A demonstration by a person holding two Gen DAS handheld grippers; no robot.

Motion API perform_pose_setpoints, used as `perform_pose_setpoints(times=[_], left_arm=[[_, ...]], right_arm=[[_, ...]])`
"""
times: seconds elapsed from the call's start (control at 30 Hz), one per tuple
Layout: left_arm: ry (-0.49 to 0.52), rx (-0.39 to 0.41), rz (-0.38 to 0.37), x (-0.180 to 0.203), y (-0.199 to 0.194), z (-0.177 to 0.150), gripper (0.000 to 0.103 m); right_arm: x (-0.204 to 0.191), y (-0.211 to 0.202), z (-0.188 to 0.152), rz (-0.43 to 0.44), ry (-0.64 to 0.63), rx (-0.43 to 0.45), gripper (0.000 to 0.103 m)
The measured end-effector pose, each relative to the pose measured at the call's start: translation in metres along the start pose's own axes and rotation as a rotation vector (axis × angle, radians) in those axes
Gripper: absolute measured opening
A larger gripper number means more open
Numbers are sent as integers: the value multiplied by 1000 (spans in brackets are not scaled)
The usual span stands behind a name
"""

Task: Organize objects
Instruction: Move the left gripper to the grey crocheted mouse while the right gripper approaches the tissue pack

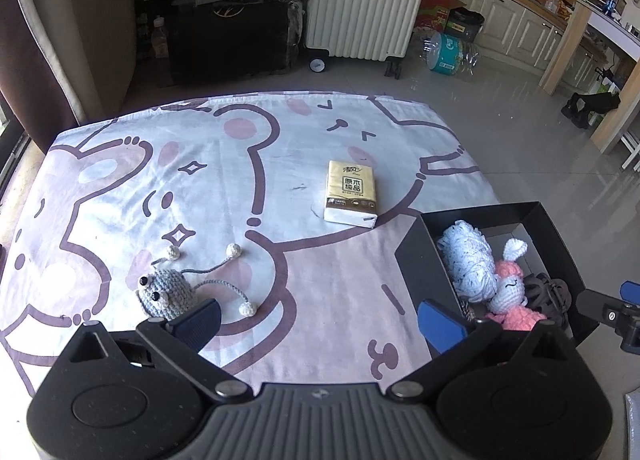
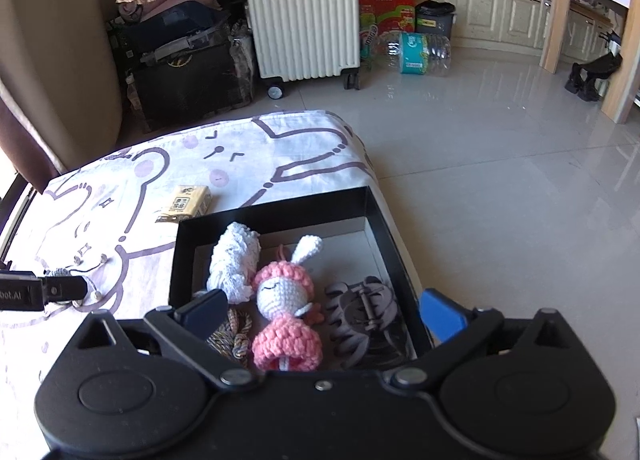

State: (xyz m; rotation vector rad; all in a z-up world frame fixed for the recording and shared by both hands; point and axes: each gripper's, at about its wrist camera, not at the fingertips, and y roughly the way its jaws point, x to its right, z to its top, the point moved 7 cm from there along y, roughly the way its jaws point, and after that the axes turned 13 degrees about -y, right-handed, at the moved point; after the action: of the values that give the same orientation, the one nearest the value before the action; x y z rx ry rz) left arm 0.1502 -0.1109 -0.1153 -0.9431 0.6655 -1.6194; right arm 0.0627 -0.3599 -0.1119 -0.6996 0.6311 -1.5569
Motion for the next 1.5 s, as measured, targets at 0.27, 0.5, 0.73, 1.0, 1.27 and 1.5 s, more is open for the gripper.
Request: perform_pose_setpoints(times=[0.27, 0.5, 0.73, 1.0, 1.27, 1.5], left_arm=[[-33, 61, 41, -30, -12, 20, 103], [-46, 98, 97, -60, -19, 31, 103], [-71, 105, 147, -88, -22, 33, 103], [-101, 98, 203, -114, -18, 32, 103], [-142, 101, 208, -131, -16, 32, 103], [-157, 108, 201, -135, -13, 33, 103]], right_arm=[[-14, 7, 17, 11, -36, 28, 103], [-35, 16, 34, 41, -69, 46, 103], [-60, 23, 47, 71, -102, 55, 103], [-92, 30, 64, 119, -165, 61, 103], [-119, 43, 68, 167, -174, 40, 103], [-129, 45, 71, 183, -175, 55, 103]])
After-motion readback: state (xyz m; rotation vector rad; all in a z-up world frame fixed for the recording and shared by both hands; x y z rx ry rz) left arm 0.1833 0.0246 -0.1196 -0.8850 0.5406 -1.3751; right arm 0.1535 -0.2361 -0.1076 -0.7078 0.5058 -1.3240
